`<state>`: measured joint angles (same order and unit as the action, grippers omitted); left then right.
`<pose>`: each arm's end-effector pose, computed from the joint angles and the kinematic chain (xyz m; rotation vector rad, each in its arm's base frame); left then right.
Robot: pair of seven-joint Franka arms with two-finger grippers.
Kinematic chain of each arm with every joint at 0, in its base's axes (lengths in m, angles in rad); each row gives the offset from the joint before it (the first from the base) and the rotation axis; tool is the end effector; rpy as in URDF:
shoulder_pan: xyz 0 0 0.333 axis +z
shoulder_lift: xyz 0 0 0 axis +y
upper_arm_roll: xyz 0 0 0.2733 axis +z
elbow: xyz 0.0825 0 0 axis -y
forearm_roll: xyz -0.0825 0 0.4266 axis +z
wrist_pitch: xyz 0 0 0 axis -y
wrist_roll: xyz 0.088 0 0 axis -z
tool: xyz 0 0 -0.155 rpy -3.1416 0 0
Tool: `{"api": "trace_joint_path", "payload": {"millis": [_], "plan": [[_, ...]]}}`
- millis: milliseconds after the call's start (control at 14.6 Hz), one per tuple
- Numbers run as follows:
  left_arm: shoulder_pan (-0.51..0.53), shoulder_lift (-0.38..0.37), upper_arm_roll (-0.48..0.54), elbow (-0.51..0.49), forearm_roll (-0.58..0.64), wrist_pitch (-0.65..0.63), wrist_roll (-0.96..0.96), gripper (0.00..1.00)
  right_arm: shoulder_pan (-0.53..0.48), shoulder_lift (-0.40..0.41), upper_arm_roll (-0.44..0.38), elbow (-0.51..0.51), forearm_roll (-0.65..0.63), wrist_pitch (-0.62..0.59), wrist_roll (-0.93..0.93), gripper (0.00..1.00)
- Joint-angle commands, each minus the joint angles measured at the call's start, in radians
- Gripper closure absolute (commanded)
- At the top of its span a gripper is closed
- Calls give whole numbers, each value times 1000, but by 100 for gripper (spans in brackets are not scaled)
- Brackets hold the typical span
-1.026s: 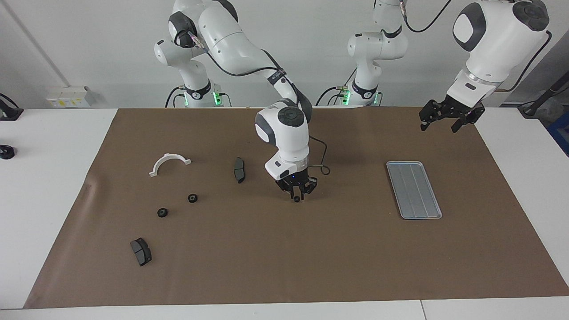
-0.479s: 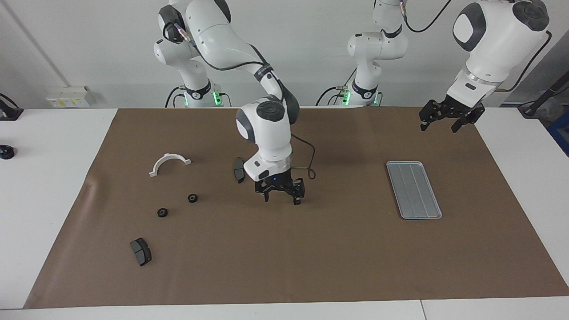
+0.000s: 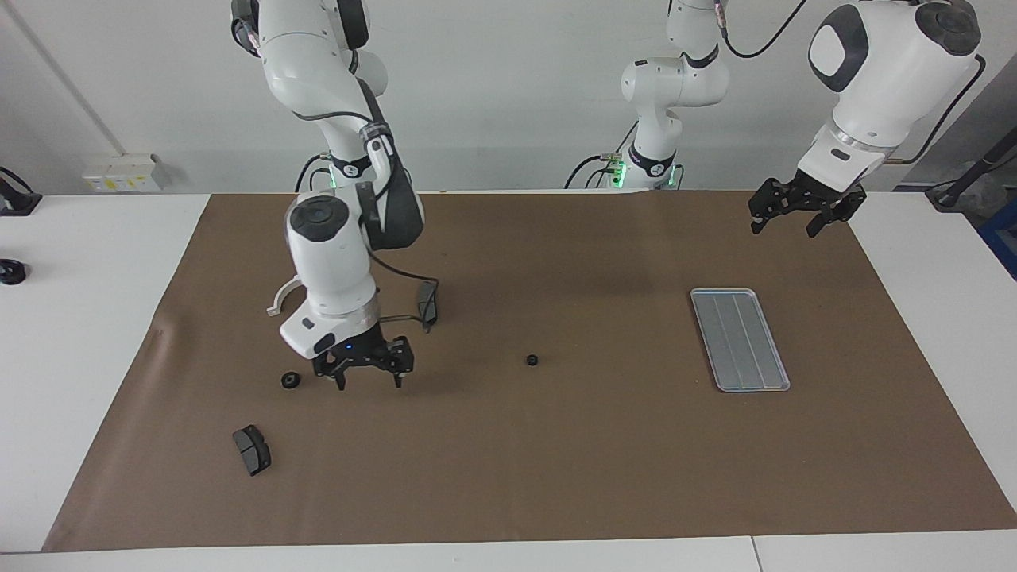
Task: Pick bearing gear from pile to tray
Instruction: 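Grasp the centre bearing with the left gripper while the right gripper returns, then lift the bearing with the left gripper while the right gripper grasps another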
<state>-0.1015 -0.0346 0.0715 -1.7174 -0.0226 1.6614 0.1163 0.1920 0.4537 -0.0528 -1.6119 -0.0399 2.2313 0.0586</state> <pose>0.5905 -0.0207 0.4864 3.1075 -0.2243 -0.0318 0.7140 0.0998 0.2747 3.0862 0.1695 0.2647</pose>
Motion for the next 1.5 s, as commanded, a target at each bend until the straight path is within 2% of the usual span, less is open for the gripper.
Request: {"api": "trace_joint_path", "payload": {"millis": [0,205,410,752,957,1162,1299,1436], "plan": [[-41,-24,-10,-34,3,82,-30,0,-92,-62,21,-136,0,30,-202,0],[-128,-10,-10,-36,1,98,-101,0,-164,-70,21,-222,56,83,-330,0],[-202,47,-10,-24,-8,136,-164,0,-215,-59,21,-281,68,171,-411,0],[-391,205,-6,44,-17,254,-355,0,-229,-63,22,-322,133,156,-485,0],[-438,289,-6,51,-19,328,-363,0,-229,-63,21,-324,133,152,-509,2],[-478,442,-6,183,-14,334,-429,0,-223,-59,21,-322,133,169,-510,36],[-495,524,-4,237,-14,377,-441,0,-220,-58,21,-321,133,189,-502,51],[-500,576,-4,237,-13,444,-441,0,-218,-58,21,-322,133,197,-502,59]]}}
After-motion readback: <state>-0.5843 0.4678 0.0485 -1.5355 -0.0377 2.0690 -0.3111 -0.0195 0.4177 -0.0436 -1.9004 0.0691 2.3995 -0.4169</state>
